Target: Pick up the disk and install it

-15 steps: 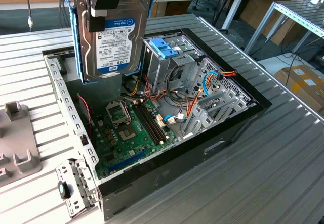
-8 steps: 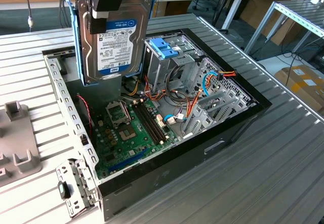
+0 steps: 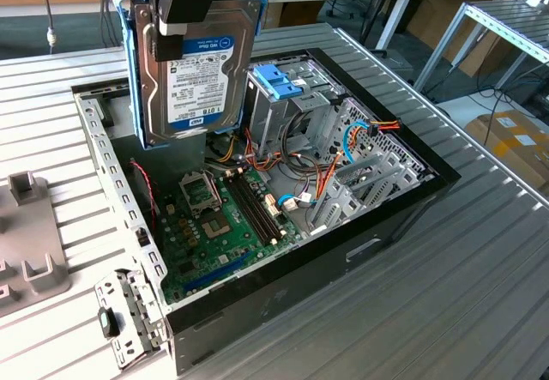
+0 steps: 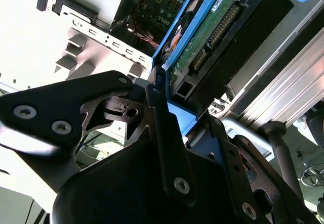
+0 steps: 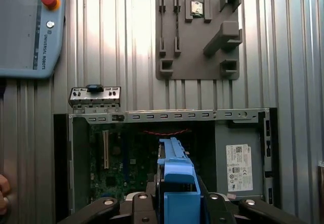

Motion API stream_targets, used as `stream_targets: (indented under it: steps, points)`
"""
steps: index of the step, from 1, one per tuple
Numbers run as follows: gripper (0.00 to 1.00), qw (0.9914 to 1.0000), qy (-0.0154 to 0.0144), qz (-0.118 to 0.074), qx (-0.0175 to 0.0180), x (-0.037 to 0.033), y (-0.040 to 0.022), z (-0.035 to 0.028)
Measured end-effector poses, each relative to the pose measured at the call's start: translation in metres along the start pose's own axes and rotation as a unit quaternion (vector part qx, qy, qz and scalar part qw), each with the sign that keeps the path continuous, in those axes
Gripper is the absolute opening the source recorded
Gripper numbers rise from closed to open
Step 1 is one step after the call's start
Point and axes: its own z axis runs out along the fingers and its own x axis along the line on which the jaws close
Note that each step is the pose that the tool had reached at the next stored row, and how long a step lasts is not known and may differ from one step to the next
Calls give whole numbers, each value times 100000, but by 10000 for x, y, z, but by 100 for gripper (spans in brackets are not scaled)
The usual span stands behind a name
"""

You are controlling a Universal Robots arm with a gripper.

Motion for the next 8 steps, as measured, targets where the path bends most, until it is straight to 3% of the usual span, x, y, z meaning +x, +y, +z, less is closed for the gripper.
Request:
stream_targets:
  steps: [8]
  points:
    - [37,100000,0,2,0,54,-7,3]
